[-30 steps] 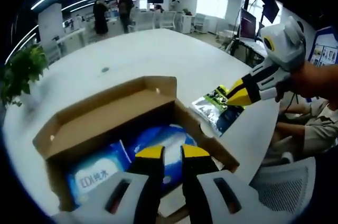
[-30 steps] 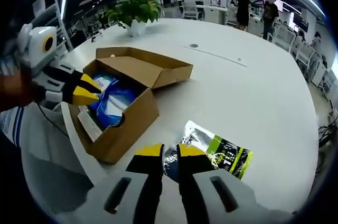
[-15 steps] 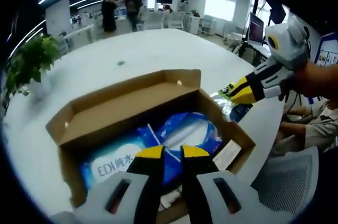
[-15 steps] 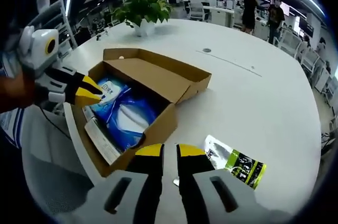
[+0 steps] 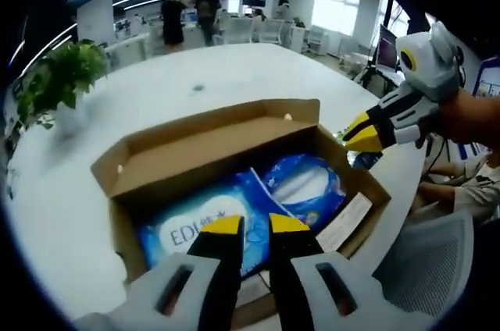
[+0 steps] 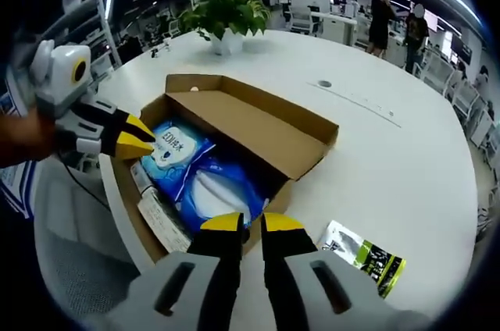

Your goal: Operate the shoe box by opening the lid, removing the specified soft item, and placing it in the target area until the item is outside and the box remains undamaged.

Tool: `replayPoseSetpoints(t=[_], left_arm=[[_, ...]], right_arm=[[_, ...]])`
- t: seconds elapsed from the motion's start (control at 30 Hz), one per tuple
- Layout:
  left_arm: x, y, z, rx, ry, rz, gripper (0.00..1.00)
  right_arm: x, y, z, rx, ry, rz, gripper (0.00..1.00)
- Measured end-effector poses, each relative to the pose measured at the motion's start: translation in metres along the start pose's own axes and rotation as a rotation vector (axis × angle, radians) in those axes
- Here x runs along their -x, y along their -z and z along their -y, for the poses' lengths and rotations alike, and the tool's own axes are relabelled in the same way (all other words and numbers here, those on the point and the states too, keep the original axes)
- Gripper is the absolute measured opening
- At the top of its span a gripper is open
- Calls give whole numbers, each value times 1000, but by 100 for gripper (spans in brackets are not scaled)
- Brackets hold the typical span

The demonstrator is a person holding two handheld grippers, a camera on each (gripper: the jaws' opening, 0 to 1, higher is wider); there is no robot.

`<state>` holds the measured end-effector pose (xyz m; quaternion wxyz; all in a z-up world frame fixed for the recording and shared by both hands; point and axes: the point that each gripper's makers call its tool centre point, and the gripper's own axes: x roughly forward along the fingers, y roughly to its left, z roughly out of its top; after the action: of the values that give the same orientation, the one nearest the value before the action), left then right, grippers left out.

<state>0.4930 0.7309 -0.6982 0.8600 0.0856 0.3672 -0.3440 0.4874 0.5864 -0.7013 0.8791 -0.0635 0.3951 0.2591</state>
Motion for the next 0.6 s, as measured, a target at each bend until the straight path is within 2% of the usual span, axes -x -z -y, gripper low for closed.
replayPoseSetpoints(t=[0.6], left_arm=[[17, 21, -32, 47, -35, -1, 8]], right_arm=[[-31, -15, -38, 37, -55, -20, 7]])
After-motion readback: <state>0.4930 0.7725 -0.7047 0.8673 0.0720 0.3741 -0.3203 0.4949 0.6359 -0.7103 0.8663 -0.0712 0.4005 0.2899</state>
